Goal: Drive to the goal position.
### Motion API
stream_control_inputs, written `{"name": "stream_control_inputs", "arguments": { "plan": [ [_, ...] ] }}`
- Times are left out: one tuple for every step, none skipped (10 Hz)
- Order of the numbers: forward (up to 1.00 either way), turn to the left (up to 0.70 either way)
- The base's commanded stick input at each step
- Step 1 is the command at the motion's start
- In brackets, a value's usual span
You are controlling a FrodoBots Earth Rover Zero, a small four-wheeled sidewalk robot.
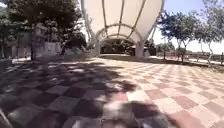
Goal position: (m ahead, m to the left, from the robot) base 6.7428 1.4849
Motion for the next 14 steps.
{"name": "stream_control_inputs", "arguments": {
  "plan": [
    [1.0, -0.4],
    [1.0, -0.4],
    [1.0, -0.4],
    [1.0, -0.38],
    [1.0, -0.25],
    [1.0, 0.0],
    [1.0, 0.0],
    [1.0, 0.0],
    [1.0, 0.0],
    [1.0, 0.0],
    [1.0, 0.0],
    [1.0, 0.0],
    [1.0, 0.0],
    [1.0, 0.0]
  ]
}}
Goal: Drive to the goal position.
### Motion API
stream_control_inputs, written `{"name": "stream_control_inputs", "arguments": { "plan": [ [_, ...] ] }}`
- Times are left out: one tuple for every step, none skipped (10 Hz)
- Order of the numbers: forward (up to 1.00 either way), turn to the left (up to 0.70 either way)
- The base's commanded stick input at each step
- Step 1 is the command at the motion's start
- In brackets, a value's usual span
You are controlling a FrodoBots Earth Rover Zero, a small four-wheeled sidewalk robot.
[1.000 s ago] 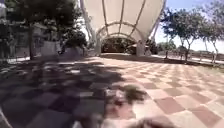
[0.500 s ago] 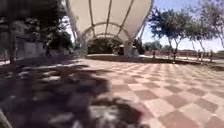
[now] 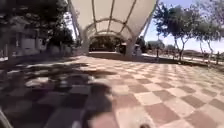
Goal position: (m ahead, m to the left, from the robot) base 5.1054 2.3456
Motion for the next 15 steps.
{"name": "stream_control_inputs", "arguments": {
  "plan": [
    [1.0, 0.0],
    [1.0, 0.0],
    [1.0, 0.0],
    [1.0, 0.0],
    [1.0, 0.0],
    [1.0, 0.0],
    [1.0, 0.0],
    [1.0, 0.0],
    [1.0, 0.0],
    [1.0, 0.0],
    [1.0, 0.0],
    [1.0, 0.0],
    [1.0, 0.0],
    [1.0, 0.0],
    [1.0, 0.0]
  ]
}}
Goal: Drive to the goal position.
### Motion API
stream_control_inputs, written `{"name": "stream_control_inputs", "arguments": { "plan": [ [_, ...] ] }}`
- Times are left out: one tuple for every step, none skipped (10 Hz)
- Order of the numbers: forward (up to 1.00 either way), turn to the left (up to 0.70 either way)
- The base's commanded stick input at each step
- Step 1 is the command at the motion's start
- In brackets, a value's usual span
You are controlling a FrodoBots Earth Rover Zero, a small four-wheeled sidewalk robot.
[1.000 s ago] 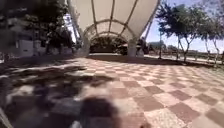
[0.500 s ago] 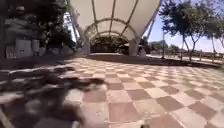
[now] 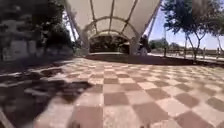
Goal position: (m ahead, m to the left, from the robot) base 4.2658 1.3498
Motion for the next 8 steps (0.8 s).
{"name": "stream_control_inputs", "arguments": {
  "plan": [
    [1.0, 0.0],
    [1.0, 0.0],
    [1.0, 0.0],
    [1.0, 0.0],
    [1.0, 0.0],
    [1.0, 0.0],
    [1.0, 0.0],
    [1.0, 0.0]
  ]
}}
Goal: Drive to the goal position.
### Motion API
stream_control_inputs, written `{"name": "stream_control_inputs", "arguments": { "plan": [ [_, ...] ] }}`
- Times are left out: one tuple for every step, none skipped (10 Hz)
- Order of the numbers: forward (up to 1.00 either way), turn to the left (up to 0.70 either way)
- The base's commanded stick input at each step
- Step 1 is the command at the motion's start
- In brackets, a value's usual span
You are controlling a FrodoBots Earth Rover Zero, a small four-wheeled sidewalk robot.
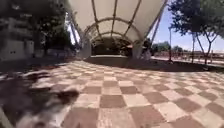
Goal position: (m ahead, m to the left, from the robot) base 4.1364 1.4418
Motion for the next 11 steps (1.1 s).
{"name": "stream_control_inputs", "arguments": {
  "plan": [
    [1.0, 0.0],
    [1.0, 0.0],
    [1.0, 0.0],
    [1.0, 0.0],
    [1.0, 0.0],
    [1.0, 0.0],
    [1.0, 0.0],
    [1.0, 0.0],
    [1.0, 0.0],
    [1.0, 0.0],
    [1.0, 0.0]
  ]
}}
